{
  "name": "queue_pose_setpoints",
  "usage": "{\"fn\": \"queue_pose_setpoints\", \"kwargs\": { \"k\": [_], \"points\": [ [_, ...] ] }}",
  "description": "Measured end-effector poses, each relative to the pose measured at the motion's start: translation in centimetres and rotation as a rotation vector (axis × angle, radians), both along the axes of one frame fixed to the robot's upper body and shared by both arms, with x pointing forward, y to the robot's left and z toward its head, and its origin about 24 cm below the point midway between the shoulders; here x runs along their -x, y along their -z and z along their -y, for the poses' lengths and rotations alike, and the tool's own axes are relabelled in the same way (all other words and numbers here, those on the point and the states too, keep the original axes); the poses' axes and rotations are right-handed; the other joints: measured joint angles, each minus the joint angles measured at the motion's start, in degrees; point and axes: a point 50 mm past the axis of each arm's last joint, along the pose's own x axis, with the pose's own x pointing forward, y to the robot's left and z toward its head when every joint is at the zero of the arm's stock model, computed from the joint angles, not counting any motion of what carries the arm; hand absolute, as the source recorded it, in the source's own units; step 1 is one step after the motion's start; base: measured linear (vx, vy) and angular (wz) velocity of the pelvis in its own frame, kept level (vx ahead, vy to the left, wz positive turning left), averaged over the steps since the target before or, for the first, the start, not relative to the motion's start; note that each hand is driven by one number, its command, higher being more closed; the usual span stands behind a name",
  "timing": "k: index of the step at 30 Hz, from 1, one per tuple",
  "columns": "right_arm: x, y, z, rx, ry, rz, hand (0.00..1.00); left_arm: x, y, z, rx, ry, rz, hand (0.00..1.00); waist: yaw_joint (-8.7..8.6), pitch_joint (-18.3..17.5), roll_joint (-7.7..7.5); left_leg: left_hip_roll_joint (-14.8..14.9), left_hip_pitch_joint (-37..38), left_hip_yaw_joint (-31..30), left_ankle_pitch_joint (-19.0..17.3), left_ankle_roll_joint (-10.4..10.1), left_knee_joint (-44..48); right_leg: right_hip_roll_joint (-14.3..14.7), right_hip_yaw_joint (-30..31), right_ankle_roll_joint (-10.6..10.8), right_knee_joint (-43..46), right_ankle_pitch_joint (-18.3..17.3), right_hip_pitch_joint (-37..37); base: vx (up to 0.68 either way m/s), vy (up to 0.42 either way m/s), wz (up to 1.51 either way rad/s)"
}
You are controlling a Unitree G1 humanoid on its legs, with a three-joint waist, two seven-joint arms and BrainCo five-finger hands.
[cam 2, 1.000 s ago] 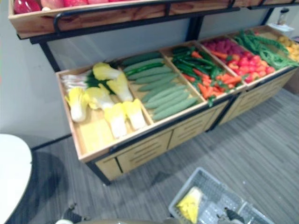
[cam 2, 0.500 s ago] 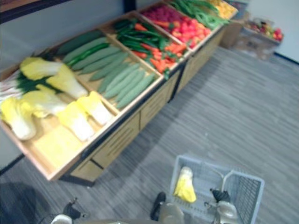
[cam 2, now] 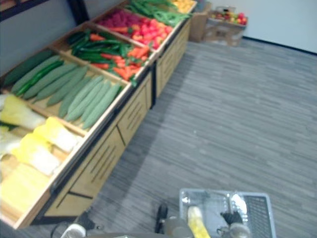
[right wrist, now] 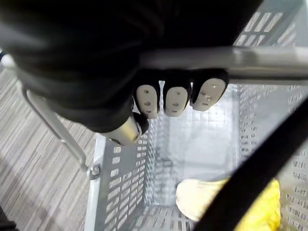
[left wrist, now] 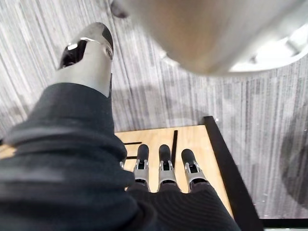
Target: Pick vegetable in the basket
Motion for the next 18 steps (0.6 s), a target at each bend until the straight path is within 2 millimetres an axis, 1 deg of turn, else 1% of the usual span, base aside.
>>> {"fn": "queue_pose_setpoints", "kwargs": {
  "k": [1, 2, 3, 4, 5, 6, 7, 9, 10, 11, 12, 13, 14, 15, 16, 17, 18],
  "points": [
    [-0.4, -0.4, 0.6, 0.019, -0.003, 0.011, 1.00, -0.2, -0.1, -0.1, -0.004, 0.002, 0.007, 0.00, 0.19, 0.1, 0.30, -3.0, -1.5, -5.2, -1.4, -0.3, -2.1, -0.1, 2.0, 0.2, -1.0, 0.1, 0.7, 0.04, -0.014, -0.77],
    [-0.5, -0.7, 1.0, 0.029, -0.004, 0.015, 1.00, -0.2, -0.1, -0.1, -0.006, 0.002, 0.011, 0.00, 0.18, 0.1, 0.56, -4.1, -2.0, -6.9, -1.7, -0.5, -3.4, -0.1, 2.5, 0.3, -1.5, 0.2, 1.1, 0.04, -0.013, -0.90],
    [-0.8, -1.1, 1.6, 0.051, -0.009, 0.026, 1.00, -0.4, -0.2, 0.0, -0.008, 0.004, 0.024, 0.00, 0.62, 0.2, 1.18, -5.9, -2.9, -9.4, -1.9, -1.0, -6.8, -0.1, 3.4, 0.5, -1.6, 0.3, 1.0, 0.03, 0.005, -0.73],
    [-0.9, -1.5, 2.1, 0.066, -0.013, 0.034, 1.00, -0.6, -0.3, 0.1, -0.006, 0.009, 0.033, 0.00, 1.05, 0.3, 1.64, -7.0, -3.7, -11.2, -1.9, -1.0, -9.8, 0.0, 3.7, 0.6, -1.8, 0.4, 0.9, 0.02, 0.041, -0.82],
    [-1.3, -2.1, 2.7, 0.089, -0.020, 0.052, 1.00, -0.6, -0.3, 0.1, -0.003, 0.008, 0.039, 0.00, 1.08, 0.4, 2.01, -8.7, -5.2, -13.8, -1.9, -1.0, -15.1, 0.1, 4.8, 1.3, -2.4, 0.9, 0.8, 0.02, 0.058, -0.57],
    [-1.5, -2.3, 2.9, 0.098, -0.024, 0.059, 1.00, -0.7, -0.3, 0.2, -0.001, 0.009, 0.043, 0.00, 1.12, 0.5, 2.08, -9.6, -5.6, -14.9, -1.9, -1.0, -17.4, 0.1, 5.3, 1.4, -2.5, 1.0, 0.7, 0.01, 0.085, -0.54],
    [-1.8, -2.9, 3.5, 0.120, -0.029, 0.070, 1.00, -0.7, -0.3, 0.4, 0.005, 0.007, 0.050, 0.00, 1.34, 0.6, 2.40, -11.9, -6.7, -19.0, -1.5, -0.9, -22.8, 0.0, 6.5, 1.6, -2.6, 1.1, 0.2, 0.00, 0.078, -0.38],
    [-2.2, -3.3, 4.0, 0.135, -0.031, 0.079, 1.00, -0.8, -0.3, 0.5, 0.008, 0.006, 0.057, 0.00, 1.60, 0.8, 3.00, -13.3, -7.7, -22.7, -1.4, -0.9, -26.4, 0.1, 7.1, 1.6, -2.6, 1.1, -0.3, -0.01, 0.128, -0.38],
    [-2.5, -3.7, 4.3, 0.149, -0.035, 0.092, 1.00, -1.0, -0.3, 0.8, 0.016, 0.004, 0.069, 0.00, 2.48, 1.4, 3.98, -14.2, -8.8, -26.1, -0.7, -0.8, -28.6, 0.5, 8.2, 1.7, -2.4, 1.1, -1.2, -0.01, 0.171, -0.44],
    [-2.5, -3.7, 4.3, 0.150, -0.036, 0.093, 1.00, -1.0, -0.3, 0.9, 0.018, 0.000, 0.070, 0.00, 2.89, 1.4, 4.12, -14.7, -9.0, -26.7, -0.3, -0.7, -28.6, 0.6, 8.8, 1.8, -2.4, 1.2, -1.5, 0.02, 0.216, -0.56],
    [-2.7, -3.6, 3.9, 0.144, -0.048, 0.101, 1.00, -0.9, -0.3, 0.9, 0.020, -0.010, 0.068, 0.00, 3.62, 1.5, 4.26, -15.1, -9.1, -26.2, -0.2, -0.8, -28.6, 0.4, 9.7, 2.5, -2.5, 1.7, -1.9, 0.06, 0.181, -0.40],
    [-3.0, -3.5, 3.4, 0.134, -0.056, 0.115, 1.00, -0.9, -0.3, 0.9, 0.022, -0.020, 0.070, 0.00, 3.71, 1.9, 4.72, -15.5, -8.9, -26.1, -0.2, -0.8, -27.9, 0.1, 9.9, 2.9, -2.6, 2.0, -1.8, 0.09, 0.218, -0.34],
    [-3.2, -3.4, 2.9, 0.126, -0.065, 0.120, 1.00, -0.9, -0.3, 0.9, 0.026, -0.033, 0.071, 0.00, 3.84, 2.3, 4.39, -15.6, -9.1, -26.0, -0.2, -0.8, -26.9, 0.1, 10.7, 3.4, -2.8, 2.3, -1.8, 0.08, 0.179, -0.24],
    [-3.4, -3.3, 2.6, 0.121, -0.075, 0.122, 1.00, -0.8, -0.2, 1.0, 0.028, -0.042, 0.071, 0.00, 4.03, 2.4, 4.42, -15.6, -9.0, -25.8, -0.2, -0.8, -26.3, 0.2, 11.6, 3.7, -2.8, 2.6, -1.8, 0.09, 0.169, -0.49],
    [-3.9, -3.2, 1.7, 0.110, -0.100, 0.137, 1.00, -0.4, -0.1, 1.1, 0.033, -0.054, 0.063, 0.00, 4.70, 2.3, 4.54, -15.6, -8.6, -26.0, -0.3, -0.7, -24.9, 0.9, 13.6, 3.9, -3.5, 2.7, -1.1, 0.13, 0.161, -0.98],
    [-4.5, -3.1, 0.8, 0.098, -0.134, 0.151, 1.00, 0.0, 0.0, 1.2, 0.035, -0.060, 0.055, 0.00, 5.86, 2.3, 4.50, -15.5, -7.2, -25.2, -1.3, 1.0, -24.0, 1.7, 16.3, 4.1, -4.2, 2.8, 0.1, 0.15, 0.155, -1.02],
    [-4.7, -3.1, 0.4, 0.092, -0.139, 0.161, 1.00, 0.1, 0.0, 1.2, 0.035, -0.060, 0.053, 0.00, 5.81, 2.2, 4.42, -15.3, -6.8, -24.5, -1.8, 1.3, -23.7, 1.9, 17.2, 4.2, -4.6, 2.9, 0.6, 0.14, 0.119, -0.77]
  ]
}}
